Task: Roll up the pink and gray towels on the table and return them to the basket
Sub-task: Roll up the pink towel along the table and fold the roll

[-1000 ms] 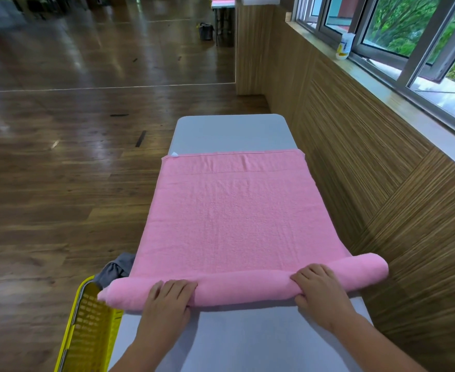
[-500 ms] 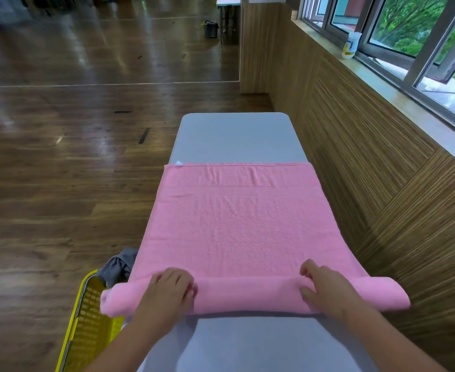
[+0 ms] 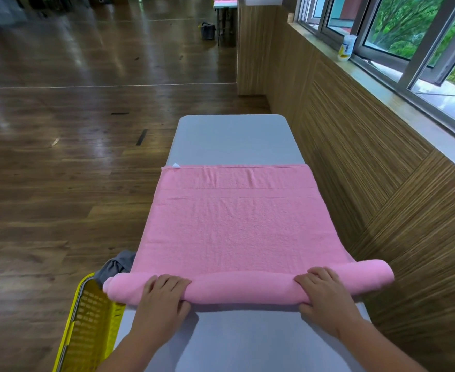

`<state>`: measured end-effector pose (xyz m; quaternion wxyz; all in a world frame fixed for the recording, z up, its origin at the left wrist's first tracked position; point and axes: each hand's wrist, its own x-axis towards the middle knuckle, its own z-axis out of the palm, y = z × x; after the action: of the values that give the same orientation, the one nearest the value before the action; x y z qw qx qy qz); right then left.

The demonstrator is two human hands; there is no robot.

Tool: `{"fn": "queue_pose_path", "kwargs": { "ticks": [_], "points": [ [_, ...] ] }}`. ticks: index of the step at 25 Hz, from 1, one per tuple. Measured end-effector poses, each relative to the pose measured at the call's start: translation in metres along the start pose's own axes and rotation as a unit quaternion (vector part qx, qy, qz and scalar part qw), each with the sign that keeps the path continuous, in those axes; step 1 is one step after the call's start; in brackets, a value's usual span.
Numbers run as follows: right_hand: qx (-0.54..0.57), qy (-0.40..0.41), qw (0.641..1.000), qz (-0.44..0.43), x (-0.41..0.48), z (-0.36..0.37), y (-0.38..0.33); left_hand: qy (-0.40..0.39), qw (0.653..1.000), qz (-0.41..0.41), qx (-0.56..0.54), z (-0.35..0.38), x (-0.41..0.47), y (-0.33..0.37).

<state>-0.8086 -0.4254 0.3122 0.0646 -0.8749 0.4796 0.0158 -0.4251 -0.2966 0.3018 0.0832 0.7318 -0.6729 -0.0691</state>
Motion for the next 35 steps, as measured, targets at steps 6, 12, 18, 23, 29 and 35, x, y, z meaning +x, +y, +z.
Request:
{"fn": "queue_pose_path", "kwargs": {
  "ticks": [6, 12, 18, 23, 29, 35],
  "points": [
    [0.086, -0.121, 0.989, -0.01, -0.012, -0.017, 0.006, -0.024, 0.999, 0.042, 0.005, -0.007, -0.02, -0.003],
    [0.163, -0.067, 0.984, 0.04, 0.002, -0.024, 0.008, 0.014, 1.0, 0.026, -0.009, -0.015, 0.001, -0.005],
    [0.058, 0.1, 0.991, -0.068, -0.018, 0.003, 0.005, 0.017, 0.997, 0.069, 0.023, -0.001, -0.021, -0.005],
    [0.08, 0.025, 0.996, 0.012, -0.036, 0.007, 0.0, -0.008, 0.999, 0.04, 0.003, -0.002, -0.024, -0.006],
    [0.089, -0.109, 0.99, 0.004, -0.018, -0.027, 0.007, -0.038, 0.998, 0.04, 0.028, -0.014, -0.017, -0.004],
    [0.052, 0.026, 0.998, 0.008, 0.007, -0.019, 0.019, 0.028, 0.999, 0.005, 0.041, -0.019, 0.014, -0.004]
  ]
}}
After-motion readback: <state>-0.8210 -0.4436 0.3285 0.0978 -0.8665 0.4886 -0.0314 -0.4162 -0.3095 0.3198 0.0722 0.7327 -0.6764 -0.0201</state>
